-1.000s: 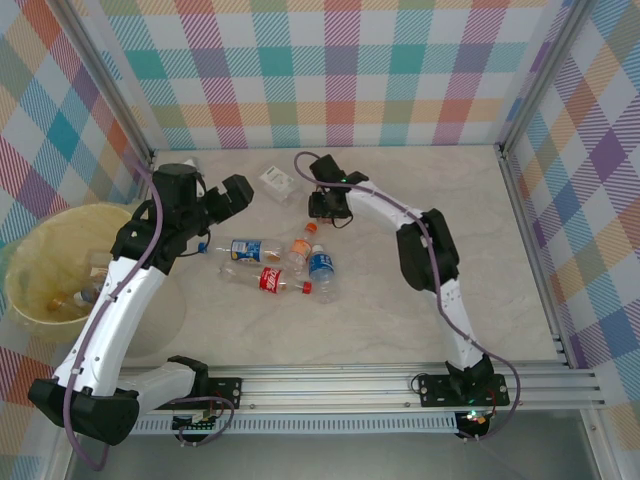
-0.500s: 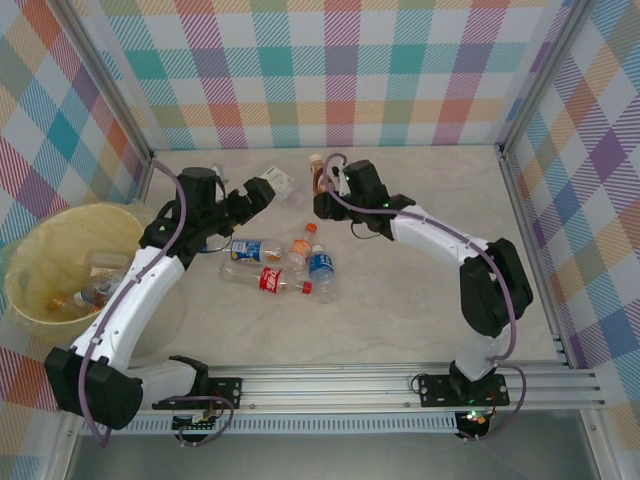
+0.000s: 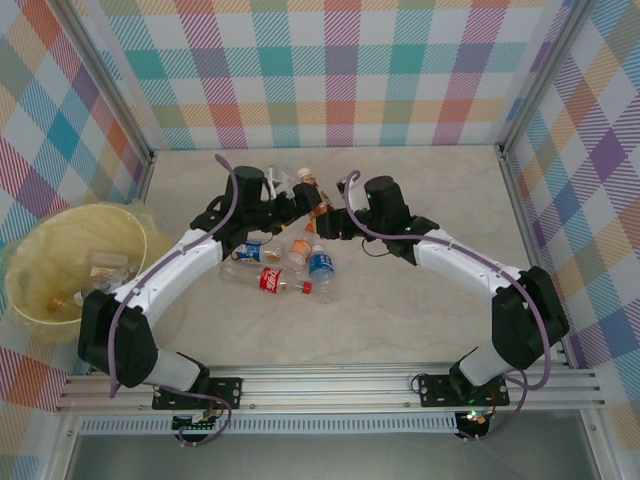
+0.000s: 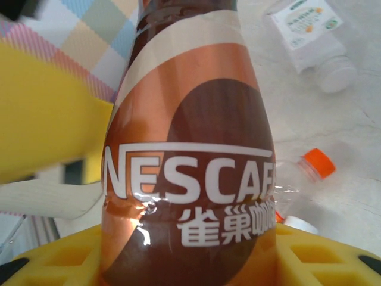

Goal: Put the plastic bottles in the bin

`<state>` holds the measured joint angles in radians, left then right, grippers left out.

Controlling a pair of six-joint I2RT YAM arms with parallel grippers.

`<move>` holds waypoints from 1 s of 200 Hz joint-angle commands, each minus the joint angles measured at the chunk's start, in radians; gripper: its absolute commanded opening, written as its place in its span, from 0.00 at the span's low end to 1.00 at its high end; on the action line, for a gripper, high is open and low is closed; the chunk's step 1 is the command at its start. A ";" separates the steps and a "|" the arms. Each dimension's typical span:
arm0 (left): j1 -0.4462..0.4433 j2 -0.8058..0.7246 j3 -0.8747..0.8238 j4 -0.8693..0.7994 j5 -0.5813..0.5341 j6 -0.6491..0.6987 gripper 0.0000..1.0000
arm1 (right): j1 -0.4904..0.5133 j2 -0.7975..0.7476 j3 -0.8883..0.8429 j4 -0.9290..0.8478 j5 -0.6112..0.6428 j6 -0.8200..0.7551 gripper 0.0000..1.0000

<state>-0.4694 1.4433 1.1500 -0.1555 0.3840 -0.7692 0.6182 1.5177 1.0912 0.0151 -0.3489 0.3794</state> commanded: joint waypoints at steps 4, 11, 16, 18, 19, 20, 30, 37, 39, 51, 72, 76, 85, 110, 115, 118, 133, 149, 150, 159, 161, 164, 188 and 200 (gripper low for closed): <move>-0.012 0.027 0.020 0.087 0.006 -0.053 0.96 | -0.001 -0.036 -0.017 0.060 -0.088 -0.016 0.48; -0.014 0.034 0.020 0.092 0.006 -0.061 0.96 | -0.002 -0.039 -0.020 0.063 -0.096 -0.016 0.49; -0.014 0.039 0.020 0.098 0.012 -0.062 0.95 | 0.000 -0.041 -0.022 0.066 -0.100 -0.017 0.49; -0.014 0.041 0.022 0.099 0.014 -0.062 0.94 | 0.000 -0.042 -0.022 0.067 -0.099 -0.017 0.49; -0.015 0.041 0.023 0.099 0.015 -0.063 0.94 | 0.000 -0.042 -0.022 0.067 -0.100 -0.017 0.49; -0.014 0.042 0.023 0.099 0.016 -0.063 0.94 | 0.000 -0.042 -0.023 0.068 -0.100 -0.017 0.49; -0.017 0.051 0.029 0.099 0.027 -0.061 0.93 | 0.000 -0.044 -0.022 0.065 -0.098 -0.020 0.49; -0.019 0.056 0.037 0.097 0.041 -0.054 0.92 | 0.000 -0.042 -0.021 0.062 -0.096 -0.023 0.49; -0.021 0.057 0.041 0.094 0.044 -0.053 0.92 | 0.000 -0.042 -0.021 0.061 -0.097 -0.025 0.49; -0.026 0.070 0.057 0.073 0.069 -0.038 0.90 | 0.000 -0.039 -0.013 0.052 -0.095 -0.034 0.49; -0.038 0.083 0.076 0.030 0.090 -0.016 0.84 | 0.000 -0.033 0.004 0.035 -0.107 -0.049 0.50; -0.039 0.083 0.076 0.028 0.090 -0.015 0.83 | 0.000 -0.032 0.007 0.032 -0.110 -0.051 0.50; -0.040 0.083 0.073 0.029 0.096 -0.018 0.77 | 0.000 -0.027 0.015 0.025 -0.113 -0.054 0.51; -0.041 0.082 0.074 0.029 0.126 -0.018 0.65 | 0.000 -0.021 0.039 -0.013 -0.106 -0.060 0.54; -0.041 0.079 0.075 0.022 0.129 -0.012 0.63 | 0.000 -0.021 0.043 -0.020 -0.103 -0.060 0.55; -0.041 0.078 0.078 0.017 0.129 -0.008 0.62 | 0.000 -0.019 0.046 -0.025 -0.101 -0.059 0.55; -0.041 0.071 0.080 -0.006 0.111 0.007 0.58 | 0.000 -0.018 0.053 -0.042 -0.113 -0.054 0.59; -0.041 0.067 0.082 -0.011 0.102 0.010 0.56 | 0.000 -0.016 0.052 -0.050 -0.122 -0.054 0.63; -0.041 0.067 0.082 -0.010 0.101 0.010 0.56 | 0.000 -0.016 0.052 -0.050 -0.122 -0.054 0.63; -0.041 0.066 0.085 -0.008 0.097 0.006 0.55 | -0.001 -0.015 0.052 -0.055 -0.121 -0.055 0.64; -0.041 0.068 0.084 -0.007 0.096 0.007 0.56 | -0.002 -0.014 0.053 -0.056 -0.120 -0.056 0.64; -0.041 0.069 0.085 -0.007 0.096 0.005 0.55 | -0.002 -0.014 0.054 -0.060 -0.119 -0.056 0.65; -0.040 0.073 0.094 -0.014 0.080 0.002 0.55 | -0.002 -0.014 0.064 -0.077 -0.122 -0.065 0.68; -0.040 0.071 0.099 -0.025 0.065 0.002 0.55 | -0.002 -0.021 0.070 -0.095 -0.126 -0.070 0.76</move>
<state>-0.4973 1.5249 1.2091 -0.1436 0.4690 -0.7918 0.6155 1.5082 1.1133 -0.0532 -0.4408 0.3435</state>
